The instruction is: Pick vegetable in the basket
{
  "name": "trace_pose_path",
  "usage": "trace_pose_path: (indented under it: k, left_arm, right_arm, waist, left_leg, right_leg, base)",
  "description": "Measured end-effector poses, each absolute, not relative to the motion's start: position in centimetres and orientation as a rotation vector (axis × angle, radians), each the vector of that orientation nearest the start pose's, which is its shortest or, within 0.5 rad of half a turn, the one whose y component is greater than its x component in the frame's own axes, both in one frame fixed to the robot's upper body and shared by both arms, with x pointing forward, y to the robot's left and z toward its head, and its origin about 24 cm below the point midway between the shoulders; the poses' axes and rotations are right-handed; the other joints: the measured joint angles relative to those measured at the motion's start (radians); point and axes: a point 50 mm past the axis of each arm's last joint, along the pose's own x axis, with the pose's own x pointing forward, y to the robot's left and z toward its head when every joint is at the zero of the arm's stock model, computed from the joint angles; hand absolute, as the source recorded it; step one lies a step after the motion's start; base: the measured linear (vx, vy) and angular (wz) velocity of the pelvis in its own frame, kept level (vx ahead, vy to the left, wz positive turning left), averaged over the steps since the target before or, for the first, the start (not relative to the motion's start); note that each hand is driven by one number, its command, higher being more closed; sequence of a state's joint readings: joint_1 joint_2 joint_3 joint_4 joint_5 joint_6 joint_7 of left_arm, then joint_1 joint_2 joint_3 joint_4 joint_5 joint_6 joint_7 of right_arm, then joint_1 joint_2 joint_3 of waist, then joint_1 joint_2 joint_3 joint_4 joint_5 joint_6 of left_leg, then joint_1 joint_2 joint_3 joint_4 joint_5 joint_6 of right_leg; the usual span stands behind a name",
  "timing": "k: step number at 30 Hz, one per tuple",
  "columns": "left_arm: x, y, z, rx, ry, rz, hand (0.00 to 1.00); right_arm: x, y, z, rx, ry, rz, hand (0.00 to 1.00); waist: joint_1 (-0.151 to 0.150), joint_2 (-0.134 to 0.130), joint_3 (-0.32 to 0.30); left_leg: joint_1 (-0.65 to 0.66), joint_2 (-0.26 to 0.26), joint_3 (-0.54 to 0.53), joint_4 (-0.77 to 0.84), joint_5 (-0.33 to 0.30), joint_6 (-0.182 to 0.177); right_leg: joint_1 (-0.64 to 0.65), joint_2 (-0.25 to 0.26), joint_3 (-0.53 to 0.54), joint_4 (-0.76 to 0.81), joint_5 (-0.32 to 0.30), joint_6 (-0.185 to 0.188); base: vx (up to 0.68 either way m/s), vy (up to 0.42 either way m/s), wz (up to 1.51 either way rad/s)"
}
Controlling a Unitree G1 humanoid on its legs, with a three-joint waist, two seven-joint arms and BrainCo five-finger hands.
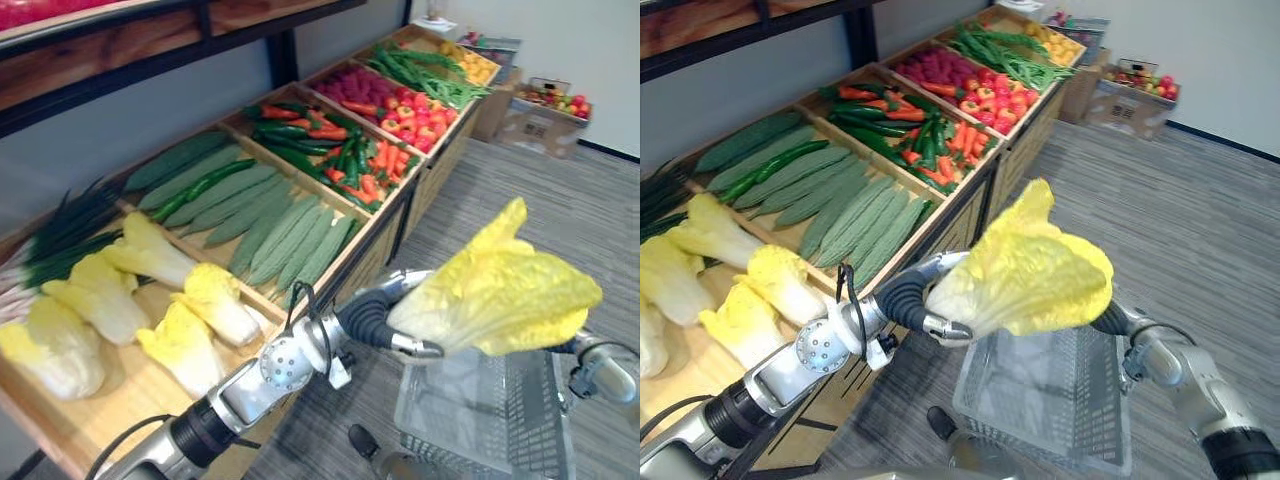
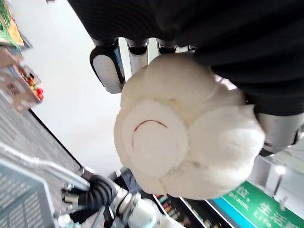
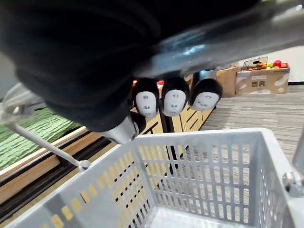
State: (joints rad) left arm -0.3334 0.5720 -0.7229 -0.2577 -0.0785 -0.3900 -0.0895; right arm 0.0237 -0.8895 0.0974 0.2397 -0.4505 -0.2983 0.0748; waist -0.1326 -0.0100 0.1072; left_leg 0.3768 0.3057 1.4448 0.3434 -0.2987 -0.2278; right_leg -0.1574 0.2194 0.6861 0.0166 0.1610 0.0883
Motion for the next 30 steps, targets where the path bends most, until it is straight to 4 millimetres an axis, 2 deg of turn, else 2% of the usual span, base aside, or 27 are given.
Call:
trace_pose_path:
  k: [8,11,15,20,25,30]
  left_arm:
    - [20.7,4.4,11.3,0.386,-0.579,-1.122,1.00]
    - [20.2,4.0,10.3,0.400,-0.543,-1.171,1.00]
    - [19.7,3.2,8.9,0.498,-0.541,-1.260,1.00]
    - [19.5,2.9,6.8,0.622,-0.507,-1.332,1.00]
    - [20.3,2.9,6.0,0.723,-0.511,-1.342,1.00]
    - [20.5,2.4,5.0,0.778,-0.498,-1.360,1.00]
  right_arm:
    - [25.1,-29.1,8.3,-1.365,0.033,0.360,1.00]
    - [25.4,-28.8,8.8,-1.323,0.005,0.355,1.00]
    - [25.8,-27.7,9.8,-1.255,-0.059,0.355,1.00]
    - [26.5,-26.7,10.5,-1.219,-0.102,0.392,1.00]
    - [26.8,-26.1,10.5,-1.173,-0.100,0.426,1.00]
    - [27.1,-25.5,10.3,-1.137,-0.089,0.476,1.00]
  waist:
    - [-0.010,0.011,-0.013]
    - [-0.011,0.010,-0.021]
    - [-0.031,0.010,-0.033]
    - [-0.050,0.012,-0.054]
    - [-0.057,0.013,-0.054]
    - [-0.058,0.024,-0.055]
  left_leg:
    - [0.010,0.023,0.037,0.056,-0.028,-0.006]
    - [0.013,0.023,0.051,0.064,-0.032,-0.006]
    - [0.011,0.024,0.053,0.070,-0.036,-0.006]
    - [0.013,0.044,0.058,0.105,-0.046,0.003]
    - [0.017,0.053,0.053,0.116,-0.048,0.005]
    - [0.020,0.055,0.050,0.112,-0.047,0.005]
  right_leg:
    - [-0.013,0.025,0.042,0.000,0.009,0.005]
    - [-0.016,0.028,0.050,-0.001,0.010,0.004]
    - [-0.021,0.027,0.048,-0.001,0.010,0.004]
    - [-0.028,0.027,0.025,0.006,0.016,0.003]
    - [-0.031,0.027,-0.001,0.017,0.012,0.006]
    - [-0.055,0.011,-0.109,0.032,0.012,0.004]
  base:
    - [-0.01,-0.054,-0.20]
    - [0.01,-0.070,-0.12]
    - [0.02,-0.066,-0.04]
    - [0.02,-0.053,0.00]
    - [0.02,-0.052,0.04]
    - [0.01,-0.054,0.00]
